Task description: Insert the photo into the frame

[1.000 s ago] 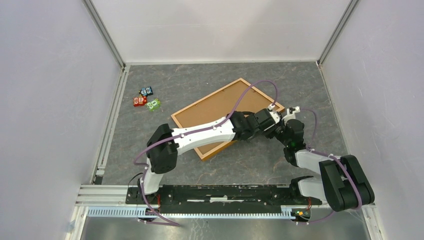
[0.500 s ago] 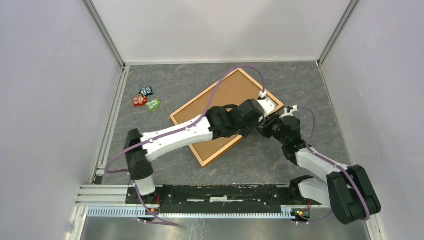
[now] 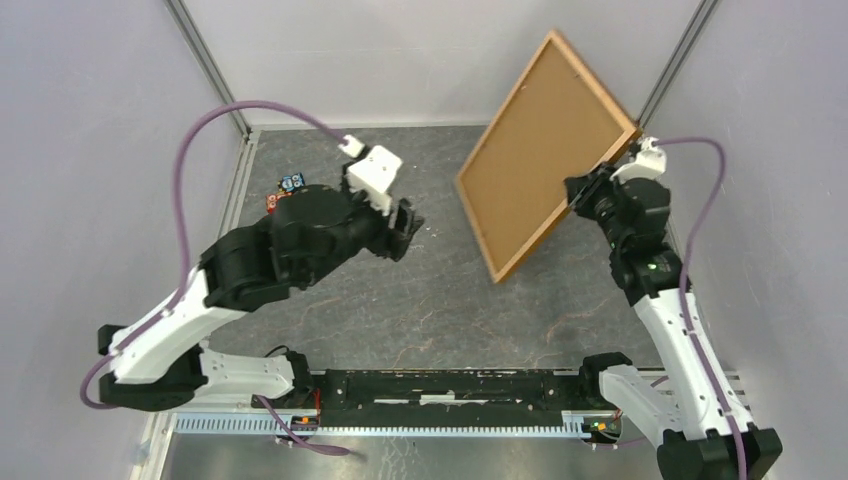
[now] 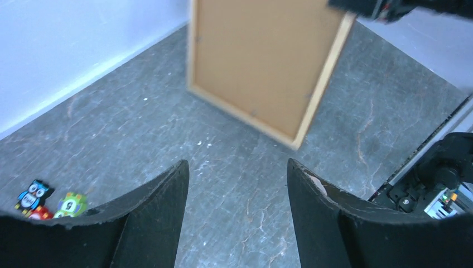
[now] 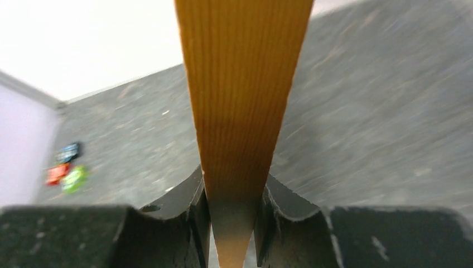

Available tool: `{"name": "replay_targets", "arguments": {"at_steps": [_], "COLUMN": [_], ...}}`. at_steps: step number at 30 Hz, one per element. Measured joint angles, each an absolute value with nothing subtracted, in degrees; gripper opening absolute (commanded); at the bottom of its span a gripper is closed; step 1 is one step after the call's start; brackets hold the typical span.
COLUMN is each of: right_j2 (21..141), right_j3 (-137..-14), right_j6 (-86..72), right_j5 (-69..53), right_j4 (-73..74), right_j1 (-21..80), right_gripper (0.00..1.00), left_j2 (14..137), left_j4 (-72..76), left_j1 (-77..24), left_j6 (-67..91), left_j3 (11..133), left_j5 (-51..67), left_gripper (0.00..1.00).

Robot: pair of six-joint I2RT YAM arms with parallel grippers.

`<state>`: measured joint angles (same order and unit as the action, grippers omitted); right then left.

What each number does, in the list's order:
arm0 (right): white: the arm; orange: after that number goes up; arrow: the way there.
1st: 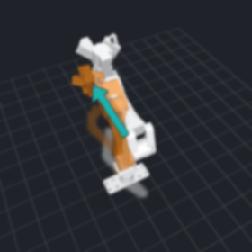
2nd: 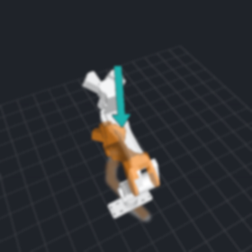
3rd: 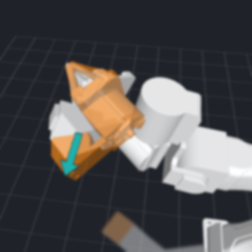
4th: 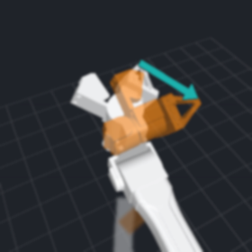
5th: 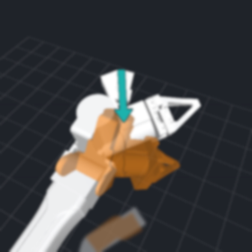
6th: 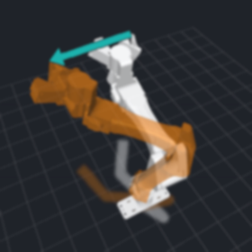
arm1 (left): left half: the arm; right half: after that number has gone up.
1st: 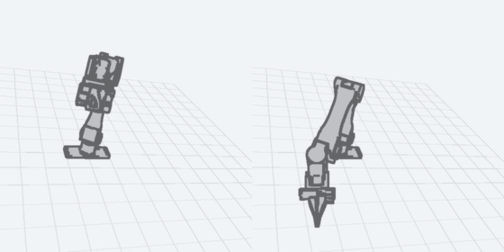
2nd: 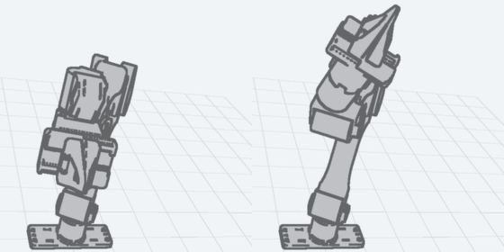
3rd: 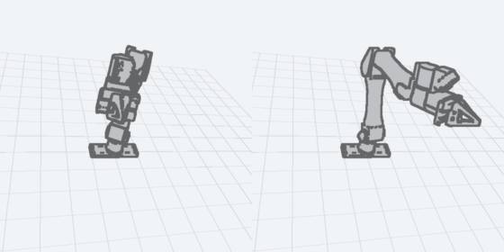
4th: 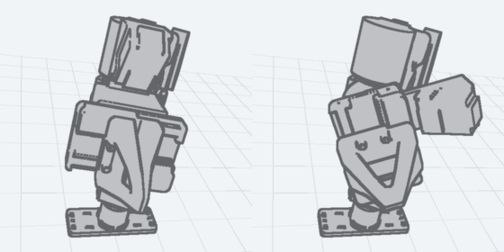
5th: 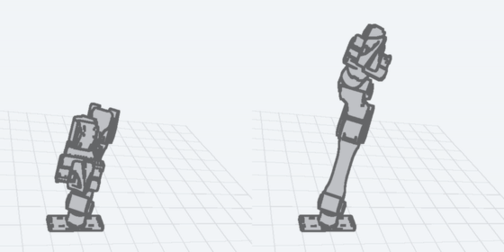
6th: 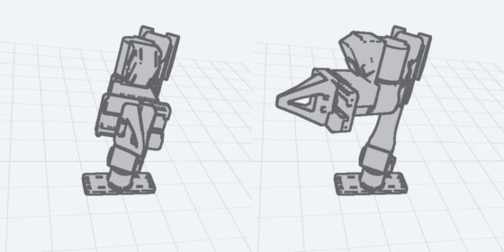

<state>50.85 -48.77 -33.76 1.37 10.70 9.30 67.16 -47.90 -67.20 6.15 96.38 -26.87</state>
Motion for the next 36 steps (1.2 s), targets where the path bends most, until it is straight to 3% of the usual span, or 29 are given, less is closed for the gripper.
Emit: {"name": "replay_targets", "arguments": {"at_steps": [8,15,22,27,31,36], "right_j2": [51.24,53.87,58.72,62.19,65.23,67.02], "right_j3": [-67.96,-72.60,-75.35,-74.98,-70.37,-60.62], "right_j6": [-5.04,5.54,12.58,16.80,19.20,22.26], "right_j5": [15.09,20.62,32.27,46.74,56.55,59.48], "right_j4": [23.27,26.68,31.44,36.56,39.09,39.05], "right_j1": [7.92,9.56,22.63,37.93,50.61,58.96], "right_gripper": [0.00,0.00,0.00,0.00,0.00,0.00], "left_j2": [55.88,53.21,51.66,50.00,48.36,46.81], "left_j4": [-47.16,-45.47,-44.16,-43.20,-42.59,-41.69], "left_j1": [-67.20,-67.20,-67.20,-67.20,-67.20,-67.20], "left_j6": [6.15,6.15,6.15,6.17,6.15,6.15], "left_j3": [86.02,83.00,82.08,81.08,80.58,80.23], "left_j5": [-31.75,-33.01,-33.43,-34.46,-35.22,-36.12], "left_gripper": [0.71,0.71,0.70,0.70,0.69,0.69]}}
